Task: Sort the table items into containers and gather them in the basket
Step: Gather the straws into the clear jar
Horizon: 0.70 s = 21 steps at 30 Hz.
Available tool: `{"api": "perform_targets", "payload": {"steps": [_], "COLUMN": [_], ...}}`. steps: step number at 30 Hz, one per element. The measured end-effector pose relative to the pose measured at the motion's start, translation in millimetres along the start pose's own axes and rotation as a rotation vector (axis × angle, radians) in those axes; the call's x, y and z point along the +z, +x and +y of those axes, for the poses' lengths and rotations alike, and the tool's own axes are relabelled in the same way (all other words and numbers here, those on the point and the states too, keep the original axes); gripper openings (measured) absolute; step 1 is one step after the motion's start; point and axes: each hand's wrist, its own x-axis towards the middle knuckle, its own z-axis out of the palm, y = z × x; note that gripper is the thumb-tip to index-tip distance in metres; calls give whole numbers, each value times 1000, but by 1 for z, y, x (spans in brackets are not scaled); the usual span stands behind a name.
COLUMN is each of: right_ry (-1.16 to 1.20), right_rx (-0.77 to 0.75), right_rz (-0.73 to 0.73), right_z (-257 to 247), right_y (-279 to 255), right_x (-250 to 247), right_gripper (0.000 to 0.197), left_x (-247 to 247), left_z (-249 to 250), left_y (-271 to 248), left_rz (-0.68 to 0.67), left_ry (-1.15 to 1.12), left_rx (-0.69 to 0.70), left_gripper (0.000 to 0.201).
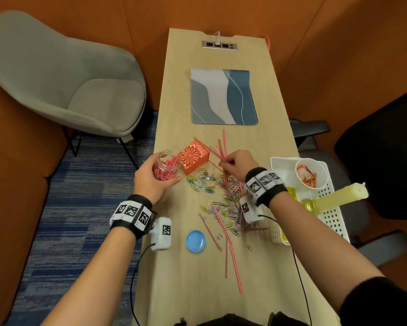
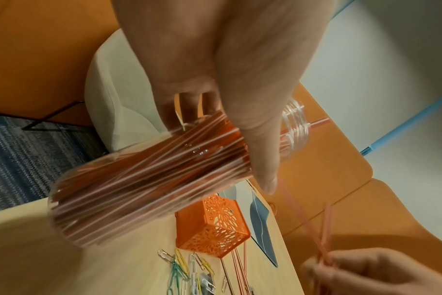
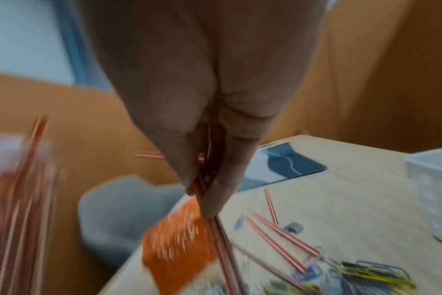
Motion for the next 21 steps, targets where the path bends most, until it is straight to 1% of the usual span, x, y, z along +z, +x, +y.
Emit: {"api": "perform_targets", "payload": {"steps": [2, 4, 6, 7, 9, 11, 13, 16, 21], "right_ry": [324, 587, 769, 822, 858, 831, 784, 765, 797], "right_rx": [0, -51, -127, -170, -238, -258, -250, -241, -224], "right_rz": [88, 170, 249, 289, 349, 368, 358, 356, 466], "right_z": [-1, -10, -24, -31, -39, -41, -39, -27, -14], "right_y": [-13, -29, -46, -54, -66, -73, -76, -84, -94], "right_x": [-29, -52, -69, -74, -78, -70, -51, -27, -18], "right_gripper": [20, 16, 11, 11, 14, 16, 16, 16, 13], "left_x": [6, 16, 27, 33, 45, 55, 62, 70, 75], "left_z": [9, 20, 29, 33, 41, 50, 59, 70, 76], "left_y": [-4, -8, -11, -13, -16, -20, -23, -26, -31], "left_rz": [-38, -89, -148, -177, -221, -248, -259, -264, -277], "left_ry": [9, 15, 18, 34, 73, 73, 64, 90, 221], "left_rx": [7, 17, 29, 39, 66, 95, 109, 144, 192], "left_gripper": [73, 75, 80, 82, 84, 81, 78, 86, 93]}}
